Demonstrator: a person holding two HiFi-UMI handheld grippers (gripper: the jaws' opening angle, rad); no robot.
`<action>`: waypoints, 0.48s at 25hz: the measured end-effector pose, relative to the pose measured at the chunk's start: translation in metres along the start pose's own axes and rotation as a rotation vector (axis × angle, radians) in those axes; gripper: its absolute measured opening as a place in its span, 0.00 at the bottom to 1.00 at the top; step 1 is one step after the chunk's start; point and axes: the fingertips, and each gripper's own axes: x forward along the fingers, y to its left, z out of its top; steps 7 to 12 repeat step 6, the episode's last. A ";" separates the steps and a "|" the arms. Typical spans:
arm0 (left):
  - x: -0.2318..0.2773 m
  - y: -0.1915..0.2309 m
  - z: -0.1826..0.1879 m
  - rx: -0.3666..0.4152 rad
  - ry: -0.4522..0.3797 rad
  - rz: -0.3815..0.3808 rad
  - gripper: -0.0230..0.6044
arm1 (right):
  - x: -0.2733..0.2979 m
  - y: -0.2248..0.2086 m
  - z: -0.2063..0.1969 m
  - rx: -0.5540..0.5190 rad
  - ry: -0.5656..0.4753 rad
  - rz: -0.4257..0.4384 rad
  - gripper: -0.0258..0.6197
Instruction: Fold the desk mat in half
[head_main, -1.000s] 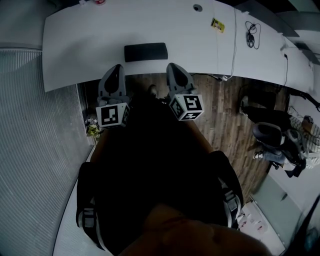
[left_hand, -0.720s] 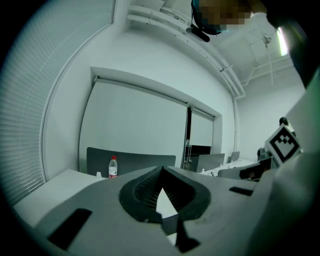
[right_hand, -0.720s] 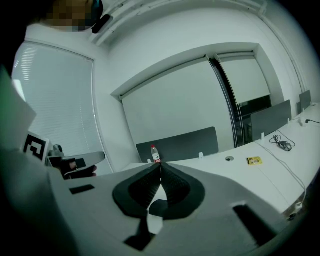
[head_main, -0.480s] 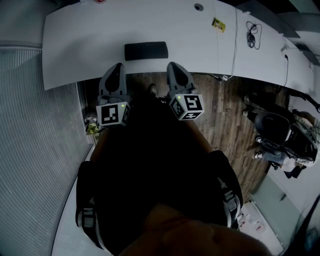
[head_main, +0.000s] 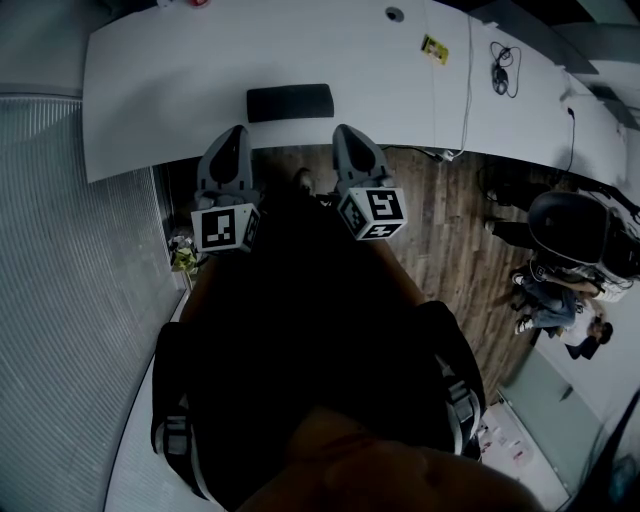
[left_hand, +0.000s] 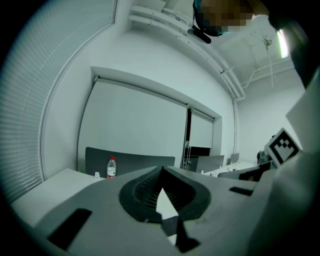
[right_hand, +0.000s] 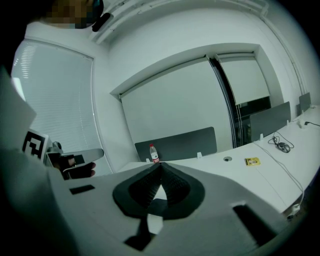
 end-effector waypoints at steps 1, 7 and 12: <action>0.000 -0.001 -0.001 -0.003 0.004 0.000 0.04 | 0.000 0.000 0.000 0.000 0.001 0.000 0.04; 0.001 -0.004 0.007 -0.011 -0.029 -0.008 0.04 | -0.002 0.002 0.000 0.013 0.007 0.006 0.04; 0.001 -0.004 0.007 -0.011 -0.029 -0.008 0.04 | -0.002 0.002 0.000 0.013 0.007 0.006 0.04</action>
